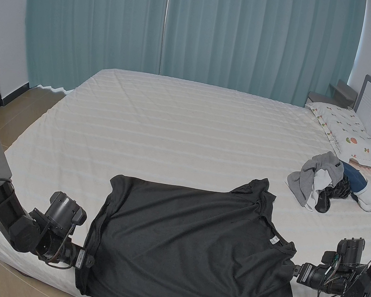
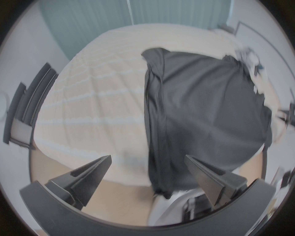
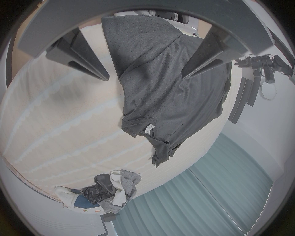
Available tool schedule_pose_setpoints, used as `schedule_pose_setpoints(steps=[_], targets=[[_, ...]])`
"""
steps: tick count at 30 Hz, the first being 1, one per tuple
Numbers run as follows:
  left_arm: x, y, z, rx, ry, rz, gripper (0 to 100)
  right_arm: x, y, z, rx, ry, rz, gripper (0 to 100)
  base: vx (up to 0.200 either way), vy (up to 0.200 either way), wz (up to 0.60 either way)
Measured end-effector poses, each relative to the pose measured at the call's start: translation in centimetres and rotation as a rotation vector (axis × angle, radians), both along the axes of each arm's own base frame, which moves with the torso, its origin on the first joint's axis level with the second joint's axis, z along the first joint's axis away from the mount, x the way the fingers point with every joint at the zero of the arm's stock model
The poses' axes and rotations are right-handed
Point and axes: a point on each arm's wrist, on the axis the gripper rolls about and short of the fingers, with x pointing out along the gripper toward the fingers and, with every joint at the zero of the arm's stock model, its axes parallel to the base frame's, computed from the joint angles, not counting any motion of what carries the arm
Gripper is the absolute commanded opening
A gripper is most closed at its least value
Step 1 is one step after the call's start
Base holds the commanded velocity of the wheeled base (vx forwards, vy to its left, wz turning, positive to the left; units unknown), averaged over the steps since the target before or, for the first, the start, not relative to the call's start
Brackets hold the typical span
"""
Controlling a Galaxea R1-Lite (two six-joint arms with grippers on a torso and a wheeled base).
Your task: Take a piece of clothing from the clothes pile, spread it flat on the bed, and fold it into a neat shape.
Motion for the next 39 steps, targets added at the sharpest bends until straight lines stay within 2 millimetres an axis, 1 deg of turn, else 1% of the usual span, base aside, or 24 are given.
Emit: schedule_pose_setpoints(steps=[3, 6, 8, 13, 17, 22, 24, 32, 39], targets=[[1.6, -0.6, 0.8, -0.090, -0.082, 0.073, 100, 0.0, 0.0, 0.0, 0.000, 0.000, 0.000, 100, 0.000, 0.000, 0.00], [3.6, -1.4, 1.2, -0.182, -0.163, 0.148, 100, 0.0, 0.0, 0.0, 0.000, 0.000, 0.000, 100, 0.000, 0.000, 0.00], [5.3, -2.1, 1.1, -0.249, -0.219, 0.203, 100, 0.0, 0.0, 0.0, 0.001, 0.000, 0.000, 100, 0.000, 0.000, 0.00], [9.1, -3.2, 0.0, -0.346, -0.302, 0.283, 100, 0.0, 0.0, 0.0, 0.000, 0.001, -0.001, 100, 0.000, 0.000, 0.00], [11.4, -3.4, -1.7, -0.342, -0.328, 0.338, 100, 0.0, 0.0, -0.1, 0.000, 0.002, 0.000, 100, 0.000, 0.000, 0.00], [12.9, -2.6, -3.5, -0.309, -0.339, 0.393, 100, 0.0, 0.0, -0.1, -0.001, 0.004, 0.000, 100, 0.000, 0.000, 0.00], [13.3, -2.2, -3.8, -0.305, -0.341, 0.408, 100, 0.0, 0.1, -0.1, 0.000, 0.005, 0.002, 100, 0.000, 0.000, 0.00], [14.9, 1.1, -4.7, -0.265, -0.353, 0.476, 100, 0.0, 0.1, -0.2, -0.001, 0.010, 0.005, 100, 0.000, 0.000, 0.00], [16.6, 3.0, -5.4, -0.239, -0.389, 0.539, 100, 0.0, 0.1, -0.2, -0.001, 0.010, 0.006, 100, 0.000, 0.000, 0.00]])
